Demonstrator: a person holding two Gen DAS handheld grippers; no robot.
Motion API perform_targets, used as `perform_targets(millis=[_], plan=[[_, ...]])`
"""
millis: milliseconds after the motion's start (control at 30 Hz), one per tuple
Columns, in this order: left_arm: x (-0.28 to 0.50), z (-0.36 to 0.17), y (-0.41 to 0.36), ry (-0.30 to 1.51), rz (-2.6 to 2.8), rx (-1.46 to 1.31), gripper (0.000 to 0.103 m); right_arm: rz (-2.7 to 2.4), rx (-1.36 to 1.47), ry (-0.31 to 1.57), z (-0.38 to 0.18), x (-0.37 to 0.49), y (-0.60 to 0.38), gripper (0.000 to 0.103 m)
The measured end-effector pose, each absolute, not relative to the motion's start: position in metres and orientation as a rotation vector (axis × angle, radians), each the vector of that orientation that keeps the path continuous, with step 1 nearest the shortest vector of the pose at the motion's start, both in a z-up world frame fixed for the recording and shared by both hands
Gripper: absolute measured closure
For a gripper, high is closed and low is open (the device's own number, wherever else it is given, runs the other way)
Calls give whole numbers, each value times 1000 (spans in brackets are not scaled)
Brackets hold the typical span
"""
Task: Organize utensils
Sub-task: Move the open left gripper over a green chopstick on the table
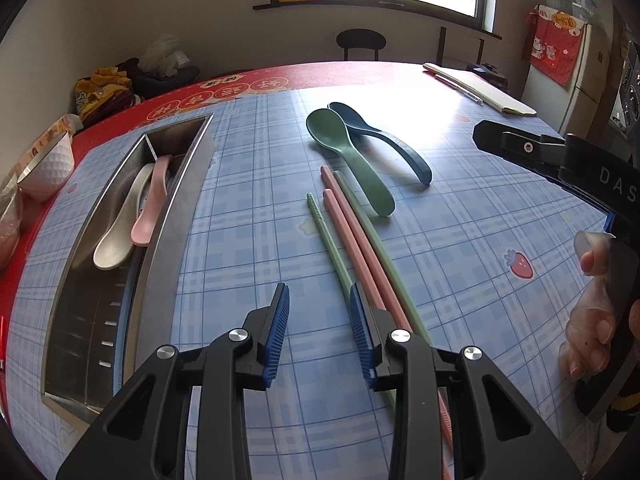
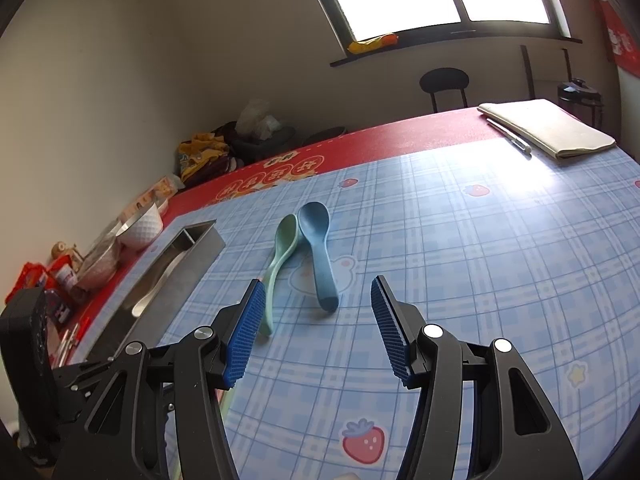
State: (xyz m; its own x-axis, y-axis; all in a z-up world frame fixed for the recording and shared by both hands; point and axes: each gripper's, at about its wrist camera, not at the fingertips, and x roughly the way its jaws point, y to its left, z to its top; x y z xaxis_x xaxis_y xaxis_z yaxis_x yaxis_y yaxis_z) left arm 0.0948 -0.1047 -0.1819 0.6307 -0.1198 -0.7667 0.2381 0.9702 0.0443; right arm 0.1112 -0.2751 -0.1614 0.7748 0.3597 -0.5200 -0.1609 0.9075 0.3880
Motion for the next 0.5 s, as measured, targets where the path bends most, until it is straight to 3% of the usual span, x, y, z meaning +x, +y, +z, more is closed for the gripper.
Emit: perform_targets(millis=[100, 500], plan=[[99, -185, -99, 898, -204, 116, 77, 287, 335, 621, -161, 111, -275, 49], [96, -183, -95, 881, -231, 67, 78, 286, 342, 621, -161, 110, -276, 49]])
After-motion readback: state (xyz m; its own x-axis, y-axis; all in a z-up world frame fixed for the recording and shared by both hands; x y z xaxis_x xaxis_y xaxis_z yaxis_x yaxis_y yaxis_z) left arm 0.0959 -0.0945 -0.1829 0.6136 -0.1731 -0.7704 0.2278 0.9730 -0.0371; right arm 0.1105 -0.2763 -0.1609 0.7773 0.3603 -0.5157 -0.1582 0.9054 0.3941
